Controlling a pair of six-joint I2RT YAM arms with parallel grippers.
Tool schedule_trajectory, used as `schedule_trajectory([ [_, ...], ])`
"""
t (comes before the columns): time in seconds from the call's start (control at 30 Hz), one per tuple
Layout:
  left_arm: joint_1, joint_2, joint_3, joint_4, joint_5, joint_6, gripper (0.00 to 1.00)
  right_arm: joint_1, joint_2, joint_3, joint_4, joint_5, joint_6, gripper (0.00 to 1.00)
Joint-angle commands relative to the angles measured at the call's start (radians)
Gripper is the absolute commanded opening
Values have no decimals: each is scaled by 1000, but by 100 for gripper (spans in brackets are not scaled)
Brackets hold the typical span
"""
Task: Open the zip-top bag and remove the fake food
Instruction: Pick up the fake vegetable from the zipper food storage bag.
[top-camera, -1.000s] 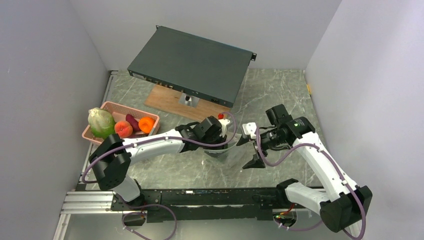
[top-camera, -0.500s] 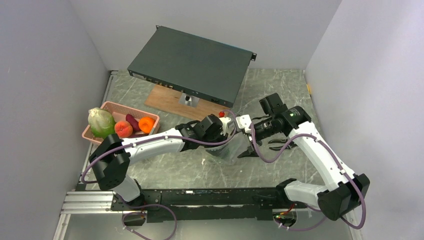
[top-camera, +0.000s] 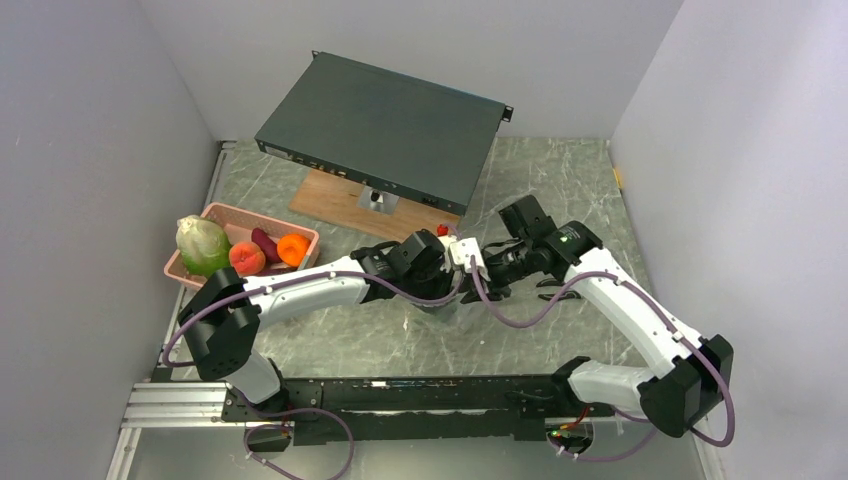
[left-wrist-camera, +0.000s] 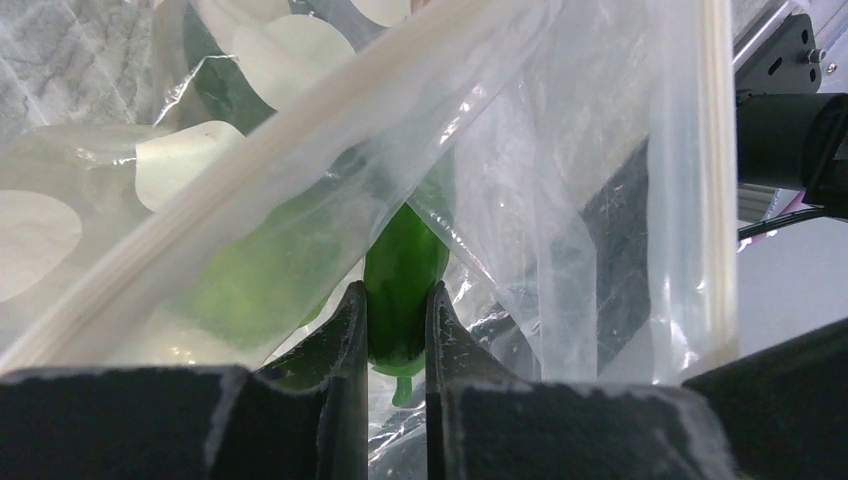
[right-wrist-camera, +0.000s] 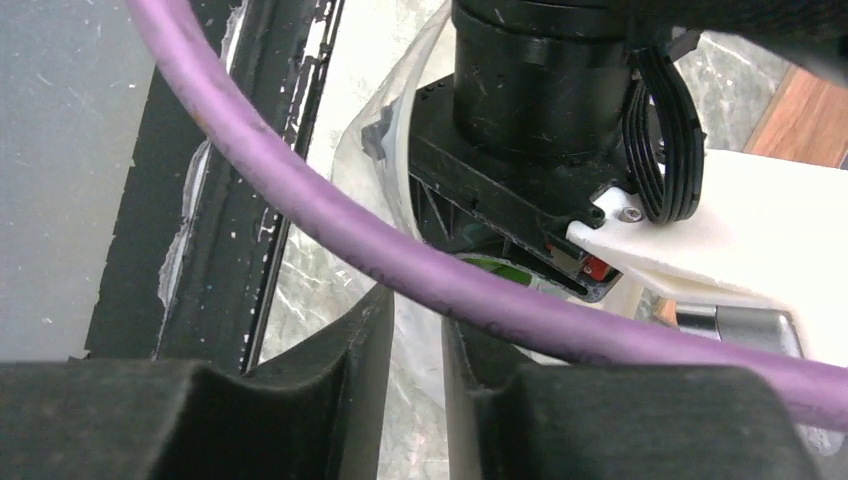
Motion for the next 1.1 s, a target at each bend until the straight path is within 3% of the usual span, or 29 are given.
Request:
schedule_trajectory([
  [0.0, -4, -34, 47, 46, -8, 17, 0, 45, 16, -3, 78, 54, 50, 20],
  [0.13, -4, -26, 68, 36, -19, 15, 0, 88, 30, 5, 74, 38, 57, 0],
  [0.67, 66, -37, 97, 10, -3, -101, 0, 302, 43, -70, 52, -49, 116, 0],
  [1.07, 97, -155, 7, 22, 154, -109, 0, 271, -3, -201, 93, 139, 119, 0],
])
